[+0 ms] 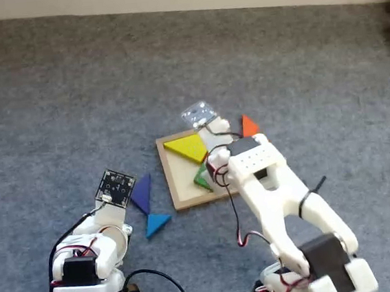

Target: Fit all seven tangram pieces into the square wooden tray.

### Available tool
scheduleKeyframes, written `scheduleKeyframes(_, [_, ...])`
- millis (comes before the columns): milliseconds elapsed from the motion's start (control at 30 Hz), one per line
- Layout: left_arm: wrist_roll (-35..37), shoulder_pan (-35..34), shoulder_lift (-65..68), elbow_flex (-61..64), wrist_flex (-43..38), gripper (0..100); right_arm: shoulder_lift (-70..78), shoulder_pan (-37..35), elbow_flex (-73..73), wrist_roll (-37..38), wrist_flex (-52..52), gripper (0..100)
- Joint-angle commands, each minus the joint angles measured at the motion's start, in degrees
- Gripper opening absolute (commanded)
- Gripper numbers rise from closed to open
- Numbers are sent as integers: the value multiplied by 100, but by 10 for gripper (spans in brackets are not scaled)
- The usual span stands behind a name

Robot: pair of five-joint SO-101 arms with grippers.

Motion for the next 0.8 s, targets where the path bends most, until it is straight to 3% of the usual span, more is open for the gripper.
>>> scheduleKeyframes(0, [-70, -48, -286, 110, 26, 7, -673, 84, -40, -62, 22, 5])
scheduleKeyframes(167, [-70, -48, -286, 110, 26, 7, -787, 585, -84, -1055, -13, 9])
scheduleKeyframes(300, [-70, -48, -286, 110, 26, 7, -787, 1182, -48, -1609, -646, 13])
scheduleKeyframes(400, [-70, -48, -286, 110, 26, 7, -778, 1499, -40, -1916, -1007, 81])
scheduleKeyframes(533, [-70, -48, -286, 110, 26, 7, -734, 1560, -84, -2224, -1051, 220])
scheduleKeyframes(767, [-70, -48, -286, 110, 26, 7, 505, 1552, -673, -2286, -1473, 235])
